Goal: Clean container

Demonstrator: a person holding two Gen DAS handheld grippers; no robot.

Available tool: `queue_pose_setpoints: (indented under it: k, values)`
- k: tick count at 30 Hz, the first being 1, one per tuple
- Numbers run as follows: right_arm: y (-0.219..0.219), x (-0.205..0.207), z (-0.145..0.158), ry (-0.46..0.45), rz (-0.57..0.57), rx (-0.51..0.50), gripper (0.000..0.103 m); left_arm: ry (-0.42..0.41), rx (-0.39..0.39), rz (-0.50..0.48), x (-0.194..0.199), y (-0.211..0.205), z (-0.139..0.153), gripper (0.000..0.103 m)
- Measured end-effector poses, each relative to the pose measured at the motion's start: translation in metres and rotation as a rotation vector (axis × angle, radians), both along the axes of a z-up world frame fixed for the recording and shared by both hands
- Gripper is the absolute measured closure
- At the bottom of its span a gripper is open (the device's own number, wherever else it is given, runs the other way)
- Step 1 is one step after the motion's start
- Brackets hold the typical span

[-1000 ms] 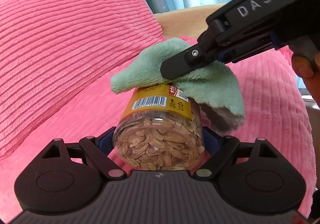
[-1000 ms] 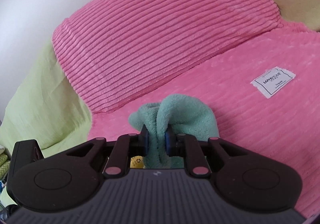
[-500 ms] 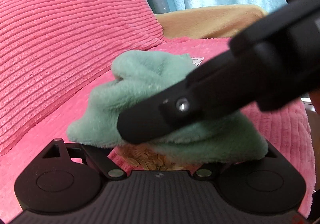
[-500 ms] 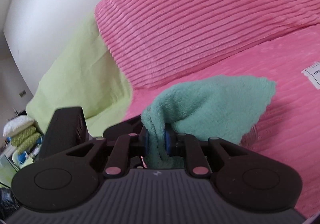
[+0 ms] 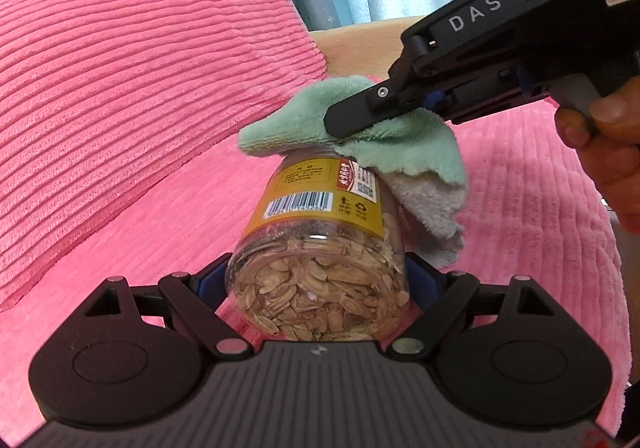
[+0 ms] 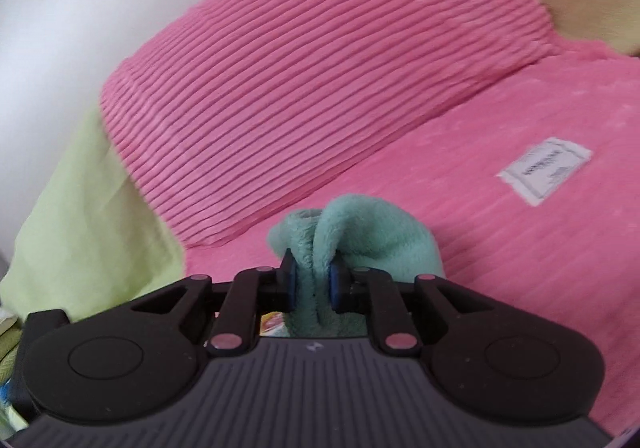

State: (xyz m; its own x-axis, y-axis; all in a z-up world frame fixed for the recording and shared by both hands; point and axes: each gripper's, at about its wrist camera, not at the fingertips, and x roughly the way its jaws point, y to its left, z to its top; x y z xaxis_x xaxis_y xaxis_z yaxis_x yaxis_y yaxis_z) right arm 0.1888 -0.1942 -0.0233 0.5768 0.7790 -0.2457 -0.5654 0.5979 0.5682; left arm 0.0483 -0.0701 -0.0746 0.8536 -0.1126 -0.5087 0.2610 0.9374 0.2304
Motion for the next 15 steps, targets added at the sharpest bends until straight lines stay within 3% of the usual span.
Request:
queue_pose_setpoints:
  k: [6,12,15]
  values:
    - [0.009,-0.009,0.005,-0.044,0.033,-0.028,0.089,0.002,-0.004,0.013,0.011,0.005,0.001,0.015]
    - [0.039,-0.030,0.010,-0.074,0.224,-0.029,0.089,0.003,-0.008,0.026,0.022,0.011,0.002,0.015]
    - [0.043,-0.032,0.013,-0.089,0.220,-0.048,0.090,0.001,-0.002,0.019,0.025,0.014,0.003,0.015]
